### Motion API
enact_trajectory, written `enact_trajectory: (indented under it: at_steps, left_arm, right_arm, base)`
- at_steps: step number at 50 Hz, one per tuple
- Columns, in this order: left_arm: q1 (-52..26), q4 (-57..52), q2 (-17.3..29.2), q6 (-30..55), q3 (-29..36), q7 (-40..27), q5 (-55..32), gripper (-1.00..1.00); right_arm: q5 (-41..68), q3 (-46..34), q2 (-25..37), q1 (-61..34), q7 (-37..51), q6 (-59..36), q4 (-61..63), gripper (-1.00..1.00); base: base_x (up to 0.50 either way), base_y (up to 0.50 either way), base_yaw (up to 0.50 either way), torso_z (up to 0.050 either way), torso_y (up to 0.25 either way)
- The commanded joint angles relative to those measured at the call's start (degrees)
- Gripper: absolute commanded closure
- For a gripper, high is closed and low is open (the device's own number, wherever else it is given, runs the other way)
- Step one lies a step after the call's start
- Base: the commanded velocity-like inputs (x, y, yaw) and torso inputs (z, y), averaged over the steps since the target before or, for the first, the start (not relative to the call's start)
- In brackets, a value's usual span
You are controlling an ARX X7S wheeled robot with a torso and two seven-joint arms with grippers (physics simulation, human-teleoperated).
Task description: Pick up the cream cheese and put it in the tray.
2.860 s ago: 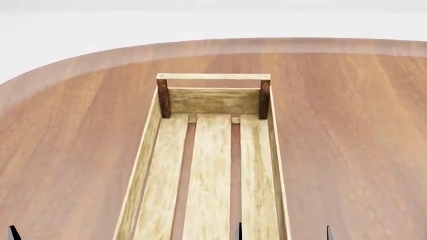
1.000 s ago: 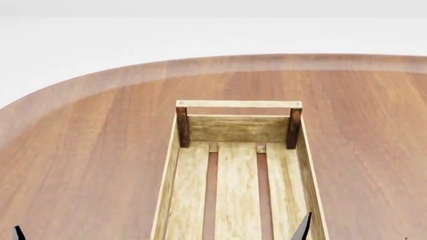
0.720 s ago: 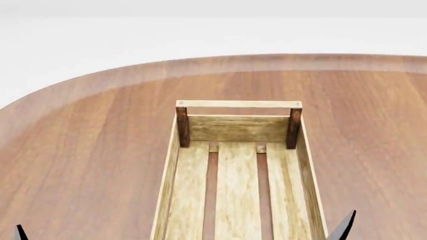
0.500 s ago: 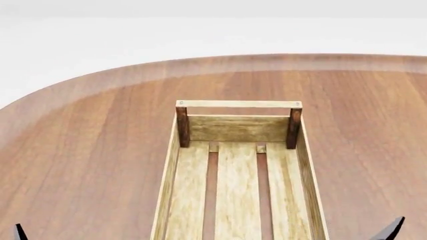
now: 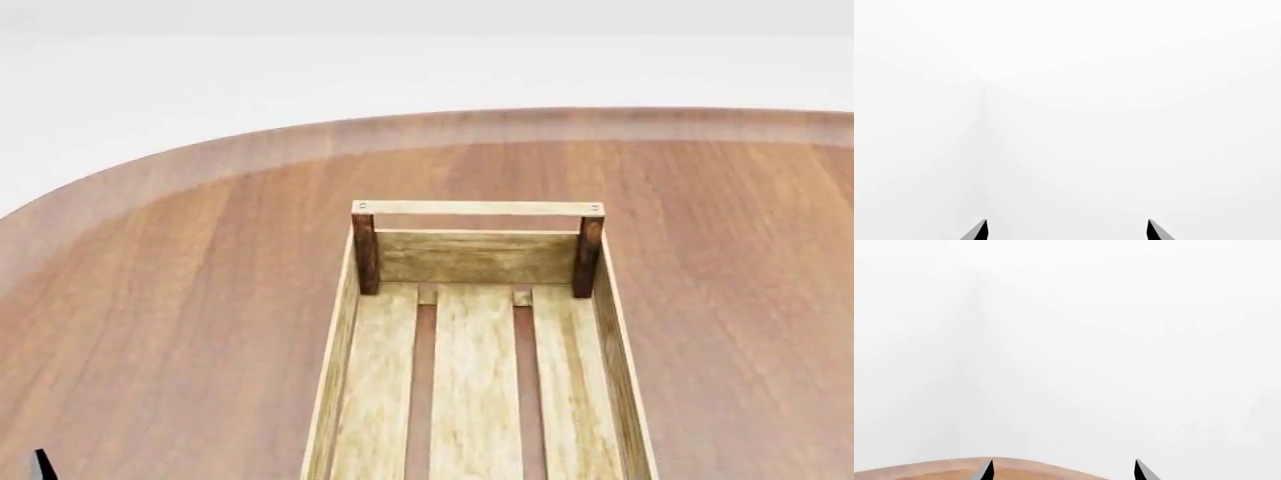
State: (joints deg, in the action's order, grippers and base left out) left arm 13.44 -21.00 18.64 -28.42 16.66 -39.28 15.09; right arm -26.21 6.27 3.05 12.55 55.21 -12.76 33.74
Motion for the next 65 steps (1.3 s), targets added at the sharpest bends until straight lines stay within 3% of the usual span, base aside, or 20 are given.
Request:
enact_trajectory:
  at_steps: [1,19,37,65]
  left_arm:
    - [-0.05,-0.01,0.2,0.04,0.12,-0.22,-0.09,-1.0]
    - [-0.34,0.29,0.49,0.02,0.33,-0.6,-0.07,-1.0]
    - [0.05,-0.65,0.7,0.63,0.4,-0.91,0.23,-1.0]
    - [-0.27,-0.08,0.99,0.54,1.25,-1.22,0.5,-1.0]
  right_arm:
    - [1.72,2.96,-1.19,-0.54,4.08,-6.26,1.37,-1.0]
    - [5.09,5.59,-1.63,-1.45,11.08,-14.65,2.64,-1.0]
    - [10.05,7.09,-0.13,-0.9,14.4,-16.7,2.71,-1.0]
    - [27.25,11.02,2.19,0.99,8.09,-6.43,-1.99,-1.0]
  base:
    - [0.0,0.0,0.0,0.0,0.0]
    - [0.0,0.0,0.0,0.0,0.0]
    - [0.0,0.0,0.0,0.0,0.0]
    - [0.0,0.0,0.0,0.0,0.0]
